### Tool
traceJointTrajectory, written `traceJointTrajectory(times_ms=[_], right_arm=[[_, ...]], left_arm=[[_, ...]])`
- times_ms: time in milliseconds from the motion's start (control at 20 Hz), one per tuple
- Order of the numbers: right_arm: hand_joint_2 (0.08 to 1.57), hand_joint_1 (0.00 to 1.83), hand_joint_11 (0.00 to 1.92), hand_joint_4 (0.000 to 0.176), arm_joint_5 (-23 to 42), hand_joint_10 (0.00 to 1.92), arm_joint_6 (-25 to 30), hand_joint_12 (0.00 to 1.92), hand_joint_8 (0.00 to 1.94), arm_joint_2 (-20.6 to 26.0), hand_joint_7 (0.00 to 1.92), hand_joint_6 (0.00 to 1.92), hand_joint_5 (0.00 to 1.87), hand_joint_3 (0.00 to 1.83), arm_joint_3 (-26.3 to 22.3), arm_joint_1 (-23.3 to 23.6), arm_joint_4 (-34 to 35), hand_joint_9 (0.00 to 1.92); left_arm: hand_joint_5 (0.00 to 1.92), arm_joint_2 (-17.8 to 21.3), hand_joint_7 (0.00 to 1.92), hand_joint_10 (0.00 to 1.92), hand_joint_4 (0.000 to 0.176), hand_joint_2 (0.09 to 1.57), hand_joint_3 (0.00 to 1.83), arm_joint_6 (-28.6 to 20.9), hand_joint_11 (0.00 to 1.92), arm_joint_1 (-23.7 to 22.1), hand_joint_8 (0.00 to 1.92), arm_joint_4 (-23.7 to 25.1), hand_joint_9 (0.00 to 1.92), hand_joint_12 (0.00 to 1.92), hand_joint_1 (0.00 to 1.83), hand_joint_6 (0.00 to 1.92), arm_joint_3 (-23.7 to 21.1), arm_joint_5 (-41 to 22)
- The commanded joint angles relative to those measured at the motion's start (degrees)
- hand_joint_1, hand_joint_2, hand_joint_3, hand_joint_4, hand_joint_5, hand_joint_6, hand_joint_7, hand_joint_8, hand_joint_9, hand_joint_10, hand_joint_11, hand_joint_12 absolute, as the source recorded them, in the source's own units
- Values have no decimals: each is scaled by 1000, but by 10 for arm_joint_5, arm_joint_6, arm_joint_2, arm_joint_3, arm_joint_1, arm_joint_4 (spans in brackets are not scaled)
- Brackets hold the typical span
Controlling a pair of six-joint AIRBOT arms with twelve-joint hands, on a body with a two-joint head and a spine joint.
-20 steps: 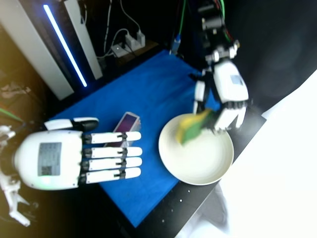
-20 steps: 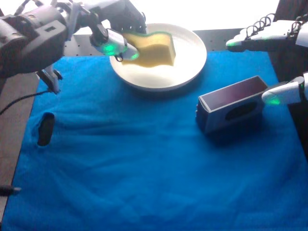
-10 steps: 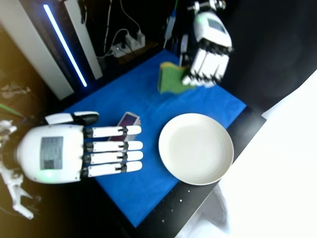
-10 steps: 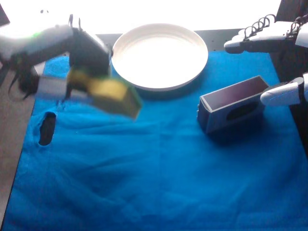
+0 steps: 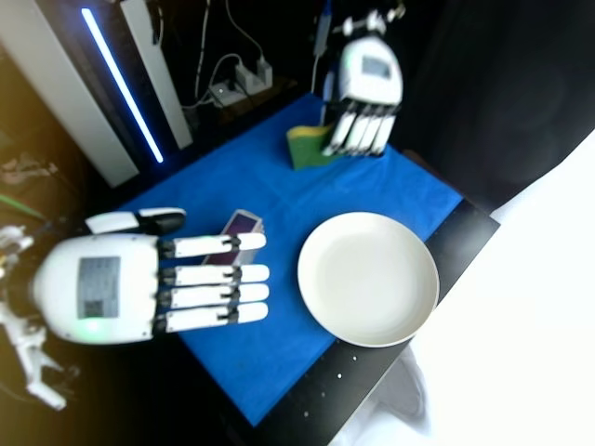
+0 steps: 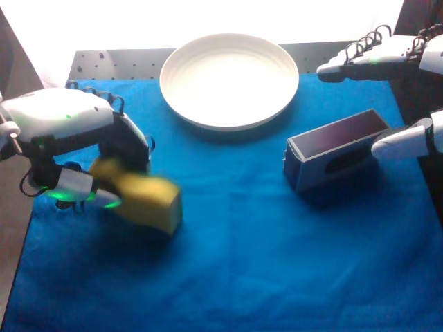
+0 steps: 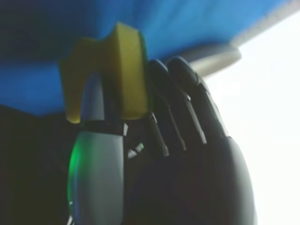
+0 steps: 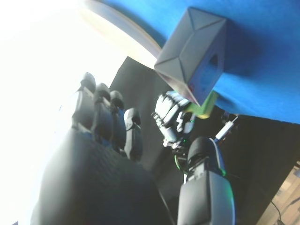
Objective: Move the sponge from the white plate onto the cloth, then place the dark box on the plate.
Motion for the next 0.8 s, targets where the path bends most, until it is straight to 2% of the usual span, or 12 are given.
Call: traceJointTrajectory(times_ms=[0, 100, 150, 200, 250, 300, 350, 400, 450, 550, 600, 750], right_arm=[[932, 687, 128, 126, 53, 6, 2, 123, 2, 0, 250, 1, 247, 0, -1, 5, 33, 216], [902, 719, 201, 117, 53, 15, 2, 159, 7, 0, 268, 0, 245, 0, 1, 5, 30, 253], [887, 763, 215, 103, 53, 15, 2, 168, 5, 0, 266, 1, 247, 0, 4, 5, 30, 259], [875, 781, 184, 138, 53, 3, 2, 158, 0, -1, 233, 0, 218, 0, 9, 5, 30, 223], [845, 691, 101, 168, 53, 0, 2, 150, 0, -5, 186, 0, 171, 0, 13, 5, 30, 162], [834, 652, 89, 174, 53, 1, 2, 155, 1, -8, 179, 0, 161, 0, 15, 5, 30, 153], [813, 666, 91, 176, 53, 0, 2, 160, 0, -12, 163, 1, 162, 0, 18, 5, 27, 131], [804, 683, 94, 176, 51, 0, 2, 164, 0, -17, 150, 2, 165, 0, 21, 5, 24, 114], [797, 704, 105, 176, 44, 0, 3, 173, 0, -23, 129, 11, 190, 0, 24, 5, 20, 101], [812, 708, 14, 176, 29, 1, 7, 391, 0, -38, 111, 1, 233, 0, 35, 9, 7, 90], [805, 695, 2, 176, 21, 0, 8, 439, 1, -41, 115, 2, 249, 0, 35, 14, -3, 83], [857, 648, 0, 103, 9, 14, 9, 723, 5, -43, 269, 5, 382, 2, 36, 14, -17, 237]], left_arm=[[573, -1, 576, 63, 6, 883, 0, -2, 204, 0, 20, -12, 614, 1088, 830, 18, 0, -46], [419, -2, 389, 2, 79, 844, 0, -2, 18, 6, 0, -24, 440, 1049, 777, 0, 0, -57], [363, -2, 349, 0, 93, 851, 2, -2, 3, 10, 0, -30, 405, 1011, 783, 0, 0, -61], [336, -2, 327, 0, 100, 852, 1, -2, 0, 17, 0, -41, 377, 979, 794, 0, 0, -70], [282, -1, 270, 0, 114, 852, 1, -1, 0, 22, 2, -51, 307, 881, 775, 0, 0, -83], [237, 0, 228, 0, 119, 852, 1, 0, 0, 25, 3, -60, 256, 786, 772, 0, 0, -94], [182, 2, 173, 0, 114, 860, 2, 6, 0, 28, 0, -77, 199, 695, 733, 0, -1, -108], [132, 3, 147, 0, 146, 852, 0, 19, 0, 29, 0, -92, 184, 726, 673, 0, -2, -115], [95, 4, 113, 1, 169, 848, 0, 32, 0, 31, 1, -109, 149, 664, 689, 0, -3, -121], [59, 4, 35, 18, 176, 858, 2, 37, 0, 40, 13, -131, 30, 200, 755, 6, -4, -140], [54, 5, 28, 10, 176, 856, 0, 37, 0, 43, 5, -136, 16, 56, 766, 3, -4, -147], [85, 5, 39, 4, 176, 853, 0, 37, 9, 44, 3, -142, 12, 6, 793, 6, -6, -153]])
